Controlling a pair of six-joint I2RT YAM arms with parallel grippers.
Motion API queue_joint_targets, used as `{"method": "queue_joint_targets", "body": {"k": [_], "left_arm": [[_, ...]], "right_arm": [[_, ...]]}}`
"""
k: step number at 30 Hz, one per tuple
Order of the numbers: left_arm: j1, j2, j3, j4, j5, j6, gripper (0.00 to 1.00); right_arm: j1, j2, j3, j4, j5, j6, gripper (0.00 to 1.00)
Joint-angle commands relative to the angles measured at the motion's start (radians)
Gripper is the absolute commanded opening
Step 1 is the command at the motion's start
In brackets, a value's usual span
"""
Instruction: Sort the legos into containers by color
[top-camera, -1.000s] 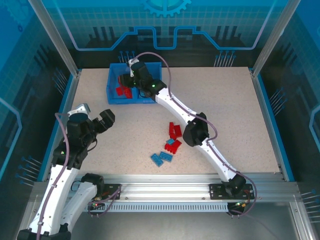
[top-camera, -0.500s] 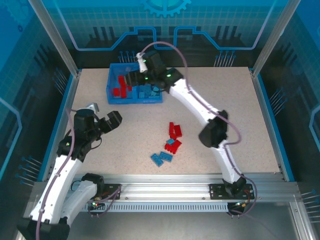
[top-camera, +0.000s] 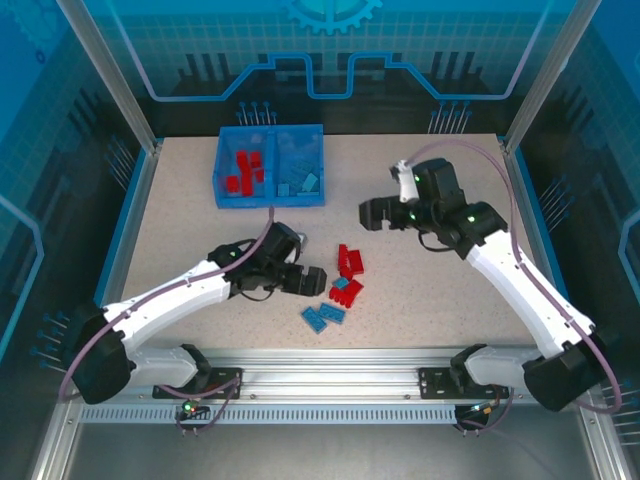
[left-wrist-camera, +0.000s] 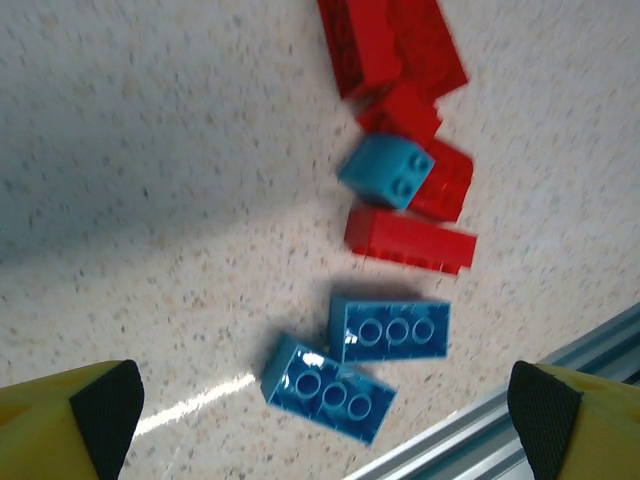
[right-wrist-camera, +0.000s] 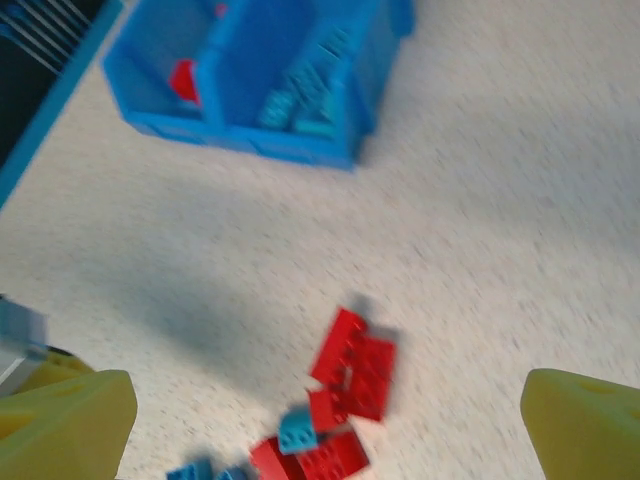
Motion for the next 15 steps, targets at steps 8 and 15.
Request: {"method": "queue_joint_targets", "body": {"k": [8, 15], "left_arm": [[-0.208, 0.164, -0.046, -0.014, 0.031, -0.04, 0.99], [-0.278, 0.268, -0.026, -0.006, -0.154, 0.092, 0.99]], "right_arm": [[-0.039, -0.065, -0.079, -0.082, -0.115, -0.045, 1.0], [-0.039, -0.094, -0.111, -0.061, -0.124, -0.037, 1.0]]}}
